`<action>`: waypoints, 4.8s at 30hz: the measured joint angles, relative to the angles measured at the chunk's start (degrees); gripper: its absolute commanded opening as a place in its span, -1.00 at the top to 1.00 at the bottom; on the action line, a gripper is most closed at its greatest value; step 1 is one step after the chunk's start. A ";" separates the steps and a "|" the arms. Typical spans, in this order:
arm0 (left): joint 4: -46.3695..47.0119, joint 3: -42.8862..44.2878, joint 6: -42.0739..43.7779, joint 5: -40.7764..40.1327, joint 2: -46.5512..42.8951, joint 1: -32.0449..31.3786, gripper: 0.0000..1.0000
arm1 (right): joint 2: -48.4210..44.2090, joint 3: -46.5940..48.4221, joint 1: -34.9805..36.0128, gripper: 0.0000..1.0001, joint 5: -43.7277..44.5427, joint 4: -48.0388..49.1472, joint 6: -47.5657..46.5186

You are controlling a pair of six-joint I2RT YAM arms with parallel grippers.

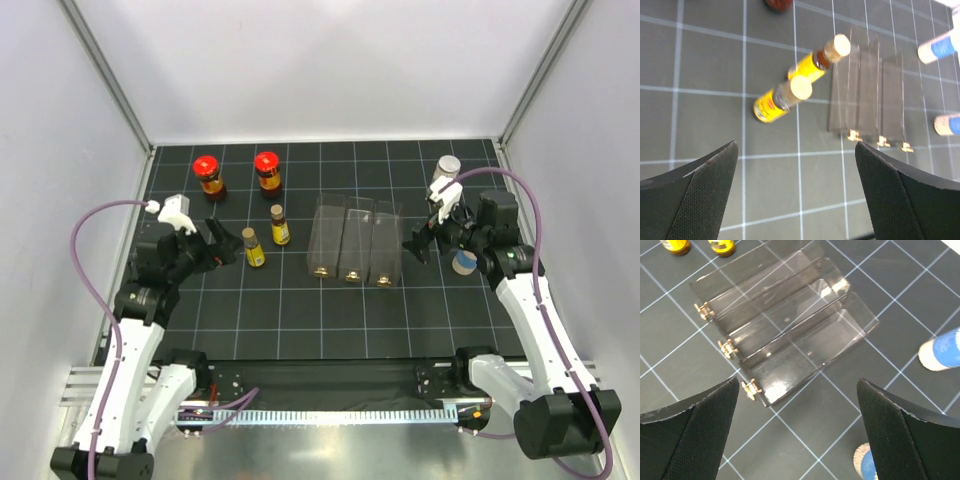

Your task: Organize the condiment bottles

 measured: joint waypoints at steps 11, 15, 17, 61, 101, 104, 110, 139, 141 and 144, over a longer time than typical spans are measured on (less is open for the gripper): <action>-1.18 1.57 -1.62 -6.05 18.23 -11.78 -0.79 | -1.55 -2.54 -0.02 -0.99 -2.27 -0.07 -1.79; -1.05 4.59 -1.68 -11.72 24.65 -13.90 -0.59 | -1.62 -2.54 -0.02 -1.00 -2.25 -0.07 -2.27; -0.63 6.43 -1.62 -14.27 27.32 -14.10 -0.55 | -1.79 -2.58 -0.02 -1.00 -2.23 -0.07 -2.38; -10.03 24.55 7.54 -16.35 29.86 -21.90 1.00 | -3.48 -2.97 -1.14 -1.00 -1.99 -0.42 -3.39; -12.70 75.38 14.38 -12.50 80.85 -28.20 1.00 | -4.85 -3.13 -2.54 -1.00 -1.97 -0.39 -3.41; -12.76 75.45 14.45 -12.94 82.34 -28.28 1.00 | -4.85 -3.17 -2.54 -0.99 -1.97 -0.39 -3.41; -12.72 75.45 14.78 -14.03 84.11 -28.50 0.98 | -4.85 -3.19 -2.54 -1.00 -1.97 -0.39 -3.41; -7.26 64.98 16.15 -16.98 71.19 -30.62 -0.65 | -4.85 -3.30 -4.20 -0.99 -1.99 -0.39 -3.63; -5.70 60.94 16.02 -17.66 65.64 -30.62 -0.68 | -4.85 -3.30 -4.20 -0.99 -1.99 -0.39 -3.63; -3.28 54.21 15.34 -18.84 57.33 -30.62 -0.69 | -4.85 -3.32 -4.37 -0.99 -1.99 -0.39 -3.65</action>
